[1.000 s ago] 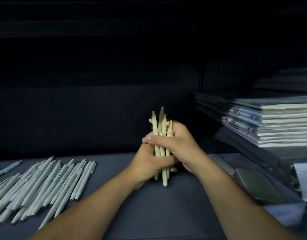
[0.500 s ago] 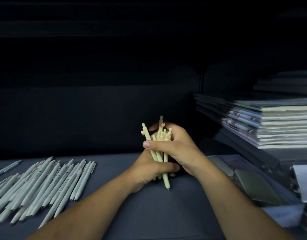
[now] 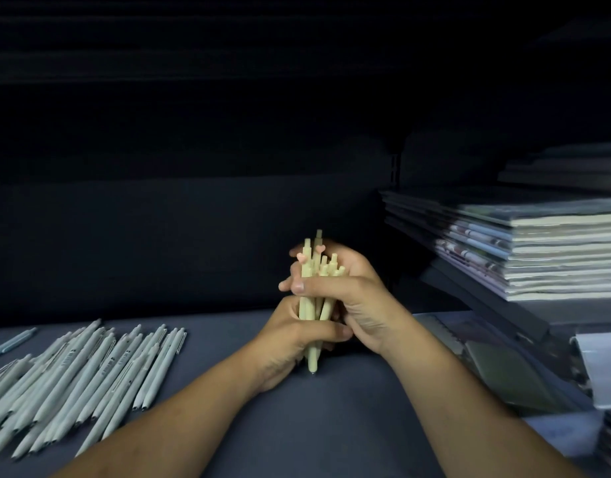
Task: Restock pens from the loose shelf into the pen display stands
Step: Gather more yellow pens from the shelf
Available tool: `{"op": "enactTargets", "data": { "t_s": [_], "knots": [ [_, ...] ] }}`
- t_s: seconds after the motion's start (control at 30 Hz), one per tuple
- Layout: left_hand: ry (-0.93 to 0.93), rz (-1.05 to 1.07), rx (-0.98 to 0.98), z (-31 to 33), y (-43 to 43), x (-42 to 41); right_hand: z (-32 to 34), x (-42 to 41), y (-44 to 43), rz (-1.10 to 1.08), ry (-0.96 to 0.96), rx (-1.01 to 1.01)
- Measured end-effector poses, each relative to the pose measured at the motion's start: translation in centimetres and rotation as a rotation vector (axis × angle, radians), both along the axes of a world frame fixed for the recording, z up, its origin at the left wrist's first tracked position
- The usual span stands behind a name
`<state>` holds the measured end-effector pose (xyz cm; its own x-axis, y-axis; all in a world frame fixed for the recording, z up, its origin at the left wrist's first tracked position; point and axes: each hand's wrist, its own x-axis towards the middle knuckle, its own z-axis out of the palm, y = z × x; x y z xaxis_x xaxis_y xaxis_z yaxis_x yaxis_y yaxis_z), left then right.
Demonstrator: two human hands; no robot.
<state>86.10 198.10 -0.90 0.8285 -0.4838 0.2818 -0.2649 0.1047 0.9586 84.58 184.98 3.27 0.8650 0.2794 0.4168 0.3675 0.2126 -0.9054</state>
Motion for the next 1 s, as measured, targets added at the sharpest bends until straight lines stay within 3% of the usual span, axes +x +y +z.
{"op": "enactTargets", "data": {
  "t_s": [0.33,0.5,0.7,1.0],
  "knots": [
    [0.038,-0.015,0.076,-0.34,-0.23,0.16,-0.16,0.31,0.32,-0.147,-0.046,-0.09],
    [0.032,0.007,0.064,-0.33,-0.22,0.11,-0.08,-0.17,0.4,-0.183,-0.053,-0.161],
    [0.018,-0.043,0.012,-0.04,-0.2,-0.33,0.01,-0.49,0.42,-0.165,-0.039,-0.111],
    [0.028,0.028,0.006,-0.52,-0.39,0.05,-0.4,0.1,0.7,-0.217,-0.029,-0.247]
  ]
}}
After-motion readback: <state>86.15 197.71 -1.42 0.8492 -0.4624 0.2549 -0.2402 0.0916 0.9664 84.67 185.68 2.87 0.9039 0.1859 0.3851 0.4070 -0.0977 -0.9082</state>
